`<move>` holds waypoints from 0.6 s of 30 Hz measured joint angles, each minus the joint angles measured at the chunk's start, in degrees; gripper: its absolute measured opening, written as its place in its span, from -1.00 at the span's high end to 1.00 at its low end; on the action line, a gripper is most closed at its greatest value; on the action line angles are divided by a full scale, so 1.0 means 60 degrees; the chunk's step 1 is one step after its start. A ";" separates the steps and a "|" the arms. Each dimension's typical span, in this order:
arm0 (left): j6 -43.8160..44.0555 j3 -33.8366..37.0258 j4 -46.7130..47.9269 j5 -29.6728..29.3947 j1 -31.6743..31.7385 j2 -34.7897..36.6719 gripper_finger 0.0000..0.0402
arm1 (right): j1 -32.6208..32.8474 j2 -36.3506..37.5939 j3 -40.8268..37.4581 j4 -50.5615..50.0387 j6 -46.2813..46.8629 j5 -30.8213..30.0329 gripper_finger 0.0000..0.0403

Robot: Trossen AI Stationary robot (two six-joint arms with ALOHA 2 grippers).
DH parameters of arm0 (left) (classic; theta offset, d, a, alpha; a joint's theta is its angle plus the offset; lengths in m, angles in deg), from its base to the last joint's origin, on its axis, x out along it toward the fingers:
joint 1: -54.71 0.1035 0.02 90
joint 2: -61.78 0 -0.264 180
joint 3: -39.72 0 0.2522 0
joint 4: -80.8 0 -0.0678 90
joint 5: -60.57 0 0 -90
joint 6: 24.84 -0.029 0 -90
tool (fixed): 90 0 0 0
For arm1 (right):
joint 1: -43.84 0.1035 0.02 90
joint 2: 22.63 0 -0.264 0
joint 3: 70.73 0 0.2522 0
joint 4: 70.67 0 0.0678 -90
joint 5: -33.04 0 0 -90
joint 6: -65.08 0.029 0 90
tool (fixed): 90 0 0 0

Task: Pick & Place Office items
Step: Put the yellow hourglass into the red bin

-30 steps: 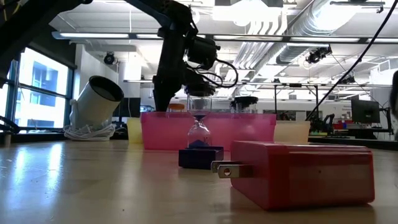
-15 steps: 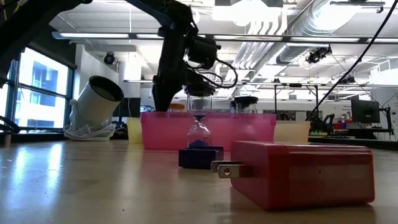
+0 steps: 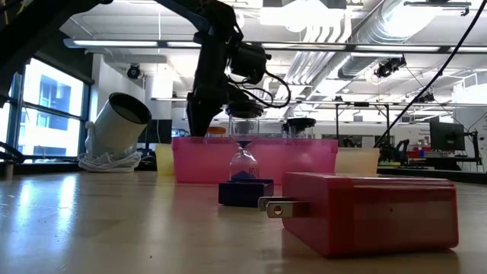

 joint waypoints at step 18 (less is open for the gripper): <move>0.0351 0.0000 0.0049 0.0155 -0.0058 0.0008 -0.18 | 0.0127 0.0000 0.0000 0.0000 0.0008 0.0000 -0.55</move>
